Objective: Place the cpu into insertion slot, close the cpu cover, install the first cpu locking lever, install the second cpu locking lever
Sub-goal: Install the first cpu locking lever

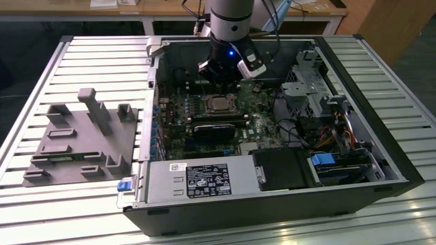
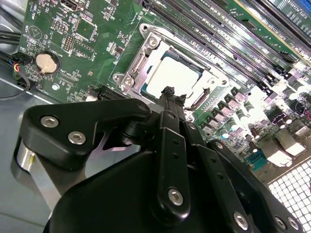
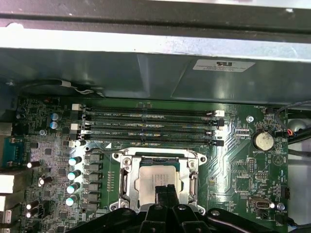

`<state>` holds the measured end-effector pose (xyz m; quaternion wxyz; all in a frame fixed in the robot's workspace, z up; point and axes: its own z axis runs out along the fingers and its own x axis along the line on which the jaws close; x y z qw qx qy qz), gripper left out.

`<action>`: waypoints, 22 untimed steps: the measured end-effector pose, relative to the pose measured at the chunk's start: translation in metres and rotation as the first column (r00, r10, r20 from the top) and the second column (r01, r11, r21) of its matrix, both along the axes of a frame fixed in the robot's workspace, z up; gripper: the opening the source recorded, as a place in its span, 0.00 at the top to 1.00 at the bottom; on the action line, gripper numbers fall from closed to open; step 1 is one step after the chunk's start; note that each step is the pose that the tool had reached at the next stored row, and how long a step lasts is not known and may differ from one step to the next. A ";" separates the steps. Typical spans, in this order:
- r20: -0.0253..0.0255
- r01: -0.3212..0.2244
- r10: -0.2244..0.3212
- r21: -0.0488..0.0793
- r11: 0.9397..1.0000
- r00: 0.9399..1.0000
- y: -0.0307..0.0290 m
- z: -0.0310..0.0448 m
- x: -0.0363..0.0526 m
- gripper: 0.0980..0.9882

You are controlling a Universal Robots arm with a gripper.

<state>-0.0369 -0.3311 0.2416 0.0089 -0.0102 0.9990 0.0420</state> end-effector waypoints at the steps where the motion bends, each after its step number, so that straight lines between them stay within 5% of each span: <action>1: 0.000 0.000 0.000 0.000 1.000 1.000 0.0000 0.0000 -0.0001 1.00; 22: 0.000 0.000 0.000 0.000 1.000 1.000 0.0000 0.0000 -0.0489 1.00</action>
